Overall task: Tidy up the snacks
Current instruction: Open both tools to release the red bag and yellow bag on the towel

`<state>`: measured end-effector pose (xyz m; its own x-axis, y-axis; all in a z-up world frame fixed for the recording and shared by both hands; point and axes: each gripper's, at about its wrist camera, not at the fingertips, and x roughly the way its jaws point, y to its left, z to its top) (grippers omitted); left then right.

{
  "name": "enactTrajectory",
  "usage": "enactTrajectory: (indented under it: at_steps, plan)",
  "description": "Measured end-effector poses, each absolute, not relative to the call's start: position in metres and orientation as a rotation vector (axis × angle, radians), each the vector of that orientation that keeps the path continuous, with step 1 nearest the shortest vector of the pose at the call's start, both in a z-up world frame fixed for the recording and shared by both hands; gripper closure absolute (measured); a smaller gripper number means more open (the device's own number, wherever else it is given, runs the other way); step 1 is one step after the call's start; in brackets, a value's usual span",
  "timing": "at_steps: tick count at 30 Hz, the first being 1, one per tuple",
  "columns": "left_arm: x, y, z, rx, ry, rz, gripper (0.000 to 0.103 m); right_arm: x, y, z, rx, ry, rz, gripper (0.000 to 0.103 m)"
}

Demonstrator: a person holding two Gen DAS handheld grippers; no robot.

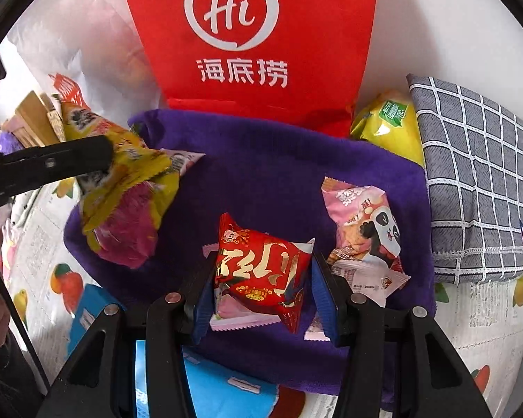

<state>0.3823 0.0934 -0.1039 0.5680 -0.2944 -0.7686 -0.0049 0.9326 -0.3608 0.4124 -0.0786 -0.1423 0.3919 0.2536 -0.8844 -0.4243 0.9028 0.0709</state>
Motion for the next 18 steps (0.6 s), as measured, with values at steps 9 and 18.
enactTrajectory:
  at_steps: [9, 18]
  plan:
    - [0.391, 0.089, -0.118, -0.346, 0.991, -0.161, 0.052, 0.418, -0.082, -0.15, -0.162, 1.125, 0.433, 0.053]
    - [0.393, 0.086, -0.122, -0.319, 1.002, -0.152, 0.052, 0.423, -0.082, -0.153, -0.177, 1.136, 0.424, 0.049]
